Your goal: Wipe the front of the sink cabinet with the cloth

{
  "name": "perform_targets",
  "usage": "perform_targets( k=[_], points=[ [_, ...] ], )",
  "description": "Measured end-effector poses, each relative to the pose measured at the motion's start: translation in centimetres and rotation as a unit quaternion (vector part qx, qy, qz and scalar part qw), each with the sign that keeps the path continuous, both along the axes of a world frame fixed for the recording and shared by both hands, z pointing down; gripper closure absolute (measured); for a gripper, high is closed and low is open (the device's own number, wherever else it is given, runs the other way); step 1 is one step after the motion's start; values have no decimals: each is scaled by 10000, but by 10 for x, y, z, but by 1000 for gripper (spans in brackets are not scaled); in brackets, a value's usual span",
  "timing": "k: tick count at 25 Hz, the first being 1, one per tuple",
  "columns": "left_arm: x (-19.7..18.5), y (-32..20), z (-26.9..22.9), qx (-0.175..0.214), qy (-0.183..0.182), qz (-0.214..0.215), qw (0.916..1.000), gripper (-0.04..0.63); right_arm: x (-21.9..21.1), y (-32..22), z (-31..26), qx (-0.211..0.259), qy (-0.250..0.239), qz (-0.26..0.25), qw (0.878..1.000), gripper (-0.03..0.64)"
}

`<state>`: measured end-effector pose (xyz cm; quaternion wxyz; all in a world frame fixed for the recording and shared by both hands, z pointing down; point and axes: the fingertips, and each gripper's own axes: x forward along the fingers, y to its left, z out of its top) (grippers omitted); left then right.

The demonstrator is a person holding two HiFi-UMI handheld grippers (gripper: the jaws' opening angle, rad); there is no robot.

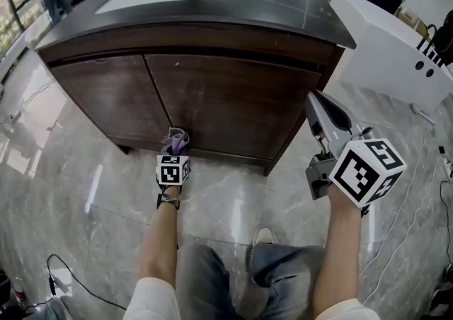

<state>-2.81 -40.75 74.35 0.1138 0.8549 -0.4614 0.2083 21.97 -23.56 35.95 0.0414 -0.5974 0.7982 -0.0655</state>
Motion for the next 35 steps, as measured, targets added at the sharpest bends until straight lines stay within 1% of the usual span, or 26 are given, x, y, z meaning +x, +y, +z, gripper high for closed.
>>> perform_targets(
  k=[2, 5, 10, 13, 16, 18, 22, 24, 27, 31, 35],
  points=[
    [3, -1, 16, -86, 31, -32, 10000, 546, 2, 2, -1, 31, 53, 28, 10000, 611],
    [8, -4, 19, 29, 202, -234, 9995, 545, 1, 1, 0, 14, 221, 30, 9998, 611],
    [19, 2, 27, 73, 216, -389, 9990, 545, -1, 4, 8, -109, 583, 112, 9982, 611],
    [38, 9, 32, -8, 252, -410, 9988, 545, 1, 7, 9, -124, 716, 191, 9972, 611],
    [66, 20, 40, -148, 286, -384, 9987, 543, 5, 10, 11, -159, 801, 286, 9963, 611],
    [92, 34, 43, -250, 304, -178, 9991, 543, 7, 14, 11, -182, 799, 330, 9961, 611],
    [159, 67, 43, -404, 399, 445, 9974, 543, 13, 24, 8, -161, 747, 444, 9961, 611],
    [187, 79, 43, -481, 436, 593, 9961, 543, 17, 29, 7, -157, 709, 495, 9961, 611],
    [212, 91, 43, -549, 436, 746, 9947, 543, 24, 37, 6, -160, 753, 577, 9954, 611],
    [246, 107, 43, -361, 214, 1222, 9916, 543, 43, 52, 10, -246, 752, 790, 9937, 611],
    [275, 121, 44, -376, 211, 1492, 9879, 543, 57, 64, 11, -293, 666, 941, 9929, 611]
  ],
)
